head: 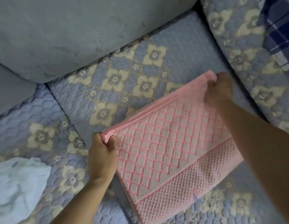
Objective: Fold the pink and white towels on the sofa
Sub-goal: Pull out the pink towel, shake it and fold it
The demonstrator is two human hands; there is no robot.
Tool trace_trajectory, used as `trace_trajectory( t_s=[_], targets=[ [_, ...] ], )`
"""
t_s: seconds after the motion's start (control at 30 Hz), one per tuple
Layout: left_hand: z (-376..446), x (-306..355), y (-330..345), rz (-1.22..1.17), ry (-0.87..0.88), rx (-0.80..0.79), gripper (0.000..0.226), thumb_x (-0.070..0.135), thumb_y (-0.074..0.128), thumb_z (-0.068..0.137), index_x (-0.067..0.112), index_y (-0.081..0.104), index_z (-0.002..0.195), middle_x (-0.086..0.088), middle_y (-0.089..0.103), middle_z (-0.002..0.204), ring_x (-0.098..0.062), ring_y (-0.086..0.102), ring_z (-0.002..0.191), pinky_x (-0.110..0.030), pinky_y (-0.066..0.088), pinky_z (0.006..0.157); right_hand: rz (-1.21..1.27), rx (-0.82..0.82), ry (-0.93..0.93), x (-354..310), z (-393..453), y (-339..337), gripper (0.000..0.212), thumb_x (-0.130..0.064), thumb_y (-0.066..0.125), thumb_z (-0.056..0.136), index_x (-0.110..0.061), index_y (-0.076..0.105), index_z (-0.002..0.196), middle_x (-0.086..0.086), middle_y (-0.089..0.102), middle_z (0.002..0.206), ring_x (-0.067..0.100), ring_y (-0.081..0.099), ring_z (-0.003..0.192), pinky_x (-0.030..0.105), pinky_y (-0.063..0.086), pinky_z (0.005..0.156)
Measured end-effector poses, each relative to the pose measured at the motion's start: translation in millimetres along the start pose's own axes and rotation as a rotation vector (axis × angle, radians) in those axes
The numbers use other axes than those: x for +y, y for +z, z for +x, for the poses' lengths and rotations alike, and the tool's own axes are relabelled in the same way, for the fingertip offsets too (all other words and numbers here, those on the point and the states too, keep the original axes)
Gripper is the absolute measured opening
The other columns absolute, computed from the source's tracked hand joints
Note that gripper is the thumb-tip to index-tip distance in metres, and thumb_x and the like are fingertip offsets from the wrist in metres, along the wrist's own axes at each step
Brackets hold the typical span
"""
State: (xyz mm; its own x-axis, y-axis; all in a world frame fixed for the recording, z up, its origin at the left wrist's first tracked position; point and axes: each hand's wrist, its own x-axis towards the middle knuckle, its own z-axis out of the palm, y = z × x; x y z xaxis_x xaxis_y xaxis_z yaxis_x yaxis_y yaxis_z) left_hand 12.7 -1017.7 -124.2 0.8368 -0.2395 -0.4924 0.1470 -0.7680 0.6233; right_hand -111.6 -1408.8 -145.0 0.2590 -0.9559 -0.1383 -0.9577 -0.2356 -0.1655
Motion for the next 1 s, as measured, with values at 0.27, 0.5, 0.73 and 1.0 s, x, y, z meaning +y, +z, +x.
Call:
trace_trajectory(
  t_s=[0.27,0.5,0.73,1.0],
  targets=[
    [-23,31,28,0.593,0.765,-0.093,0.058,0.031,0.054,0.095,0.021,0.041,0.151,-0.013,0.023,0.161,-0.036,0.015,0.152,-0.058,0.02,0.12,-0.043,-0.003,-0.095,9,0,11,0.038,-0.029,0.041,0.103,-0.007,0.046,0.134,0.027,0.051,0.13,0.044,0.047,0.122,0.049,0.037,0.101],
    [4,25,60,0.907,0.733,-0.218,0.064,0.054,0.023,0.101,0.035,0.01,0.16,-0.015,0.013,0.167,-0.04,0.016,0.152,-0.057,0.017,0.12,-0.031,-0.068,-0.076,9,19,8,0.038,-0.031,0.036,0.106,-0.006,0.047,0.132,0.024,0.055,0.131,0.043,0.051,0.123,0.047,0.04,0.101],
    [22,17,80,0.946,0.747,-0.143,0.069,0.06,0.027,0.097,0.035,0.014,0.16,-0.018,0.023,0.162,-0.044,0.025,0.145,-0.058,0.02,0.116,-0.077,0.193,-0.033,0,29,20,0.043,-0.035,0.036,0.103,-0.007,0.054,0.13,0.02,0.057,0.131,0.036,0.05,0.124,0.045,0.036,0.102],
    [17,21,77,0.969,0.752,-0.148,0.07,0.06,0.025,0.096,0.029,0.02,0.158,-0.02,0.023,0.159,-0.045,0.024,0.144,-0.061,0.022,0.114,-0.13,0.046,-0.583,47,-142,0,0.06,-0.053,0.019,0.107,-0.028,0.015,0.162,0.007,0.006,0.169,0.03,-0.001,0.156,0.052,0.003,0.124]
  ],
)
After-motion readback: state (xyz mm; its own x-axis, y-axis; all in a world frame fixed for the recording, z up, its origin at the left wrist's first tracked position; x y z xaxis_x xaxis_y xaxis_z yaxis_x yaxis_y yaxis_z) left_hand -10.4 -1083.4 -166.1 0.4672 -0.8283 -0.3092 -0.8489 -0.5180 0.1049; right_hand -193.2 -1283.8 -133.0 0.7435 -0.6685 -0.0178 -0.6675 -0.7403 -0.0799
